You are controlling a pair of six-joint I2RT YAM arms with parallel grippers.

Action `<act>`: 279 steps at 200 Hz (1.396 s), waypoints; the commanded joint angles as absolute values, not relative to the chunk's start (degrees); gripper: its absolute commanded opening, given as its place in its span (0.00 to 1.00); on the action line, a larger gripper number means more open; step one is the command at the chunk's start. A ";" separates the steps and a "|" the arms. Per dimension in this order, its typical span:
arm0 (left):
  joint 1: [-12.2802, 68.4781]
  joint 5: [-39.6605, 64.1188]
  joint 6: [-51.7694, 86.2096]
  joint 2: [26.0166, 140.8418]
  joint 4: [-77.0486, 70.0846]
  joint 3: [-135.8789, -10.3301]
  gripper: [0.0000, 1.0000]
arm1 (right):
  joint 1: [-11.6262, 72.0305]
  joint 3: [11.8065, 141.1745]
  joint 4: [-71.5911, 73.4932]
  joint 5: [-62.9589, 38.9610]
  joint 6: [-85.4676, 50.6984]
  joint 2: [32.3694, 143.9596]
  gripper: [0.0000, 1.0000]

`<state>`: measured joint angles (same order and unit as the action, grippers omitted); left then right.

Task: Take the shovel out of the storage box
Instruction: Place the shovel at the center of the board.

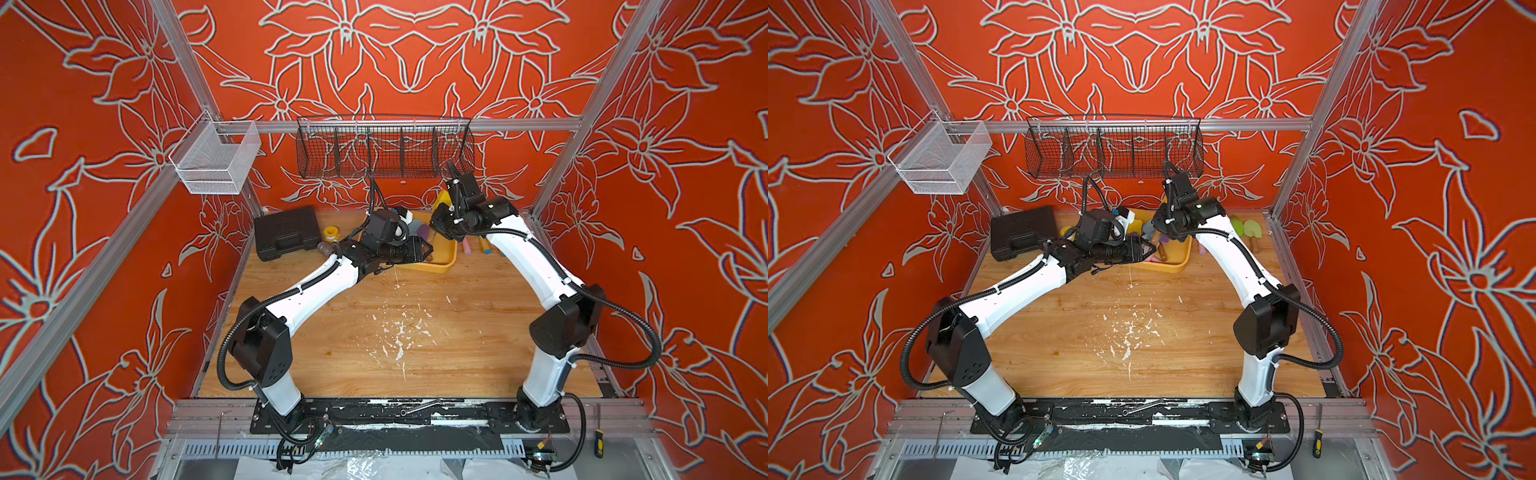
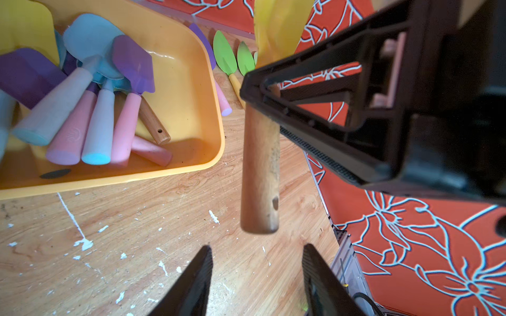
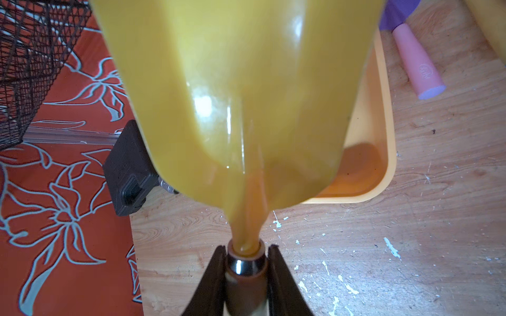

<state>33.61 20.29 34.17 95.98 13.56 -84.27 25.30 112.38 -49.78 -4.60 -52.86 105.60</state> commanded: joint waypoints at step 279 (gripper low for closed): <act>30.94 26.72 32.91 95.41 7.65 -81.81 0.00 | 27.30 105.59 -39.95 -10.20 -53.95 102.26 0.42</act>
<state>31.00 24.62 33.82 98.56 10.52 -82.78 27.73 107.66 -44.49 -7.62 -54.24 105.27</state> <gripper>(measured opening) 0.232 0.380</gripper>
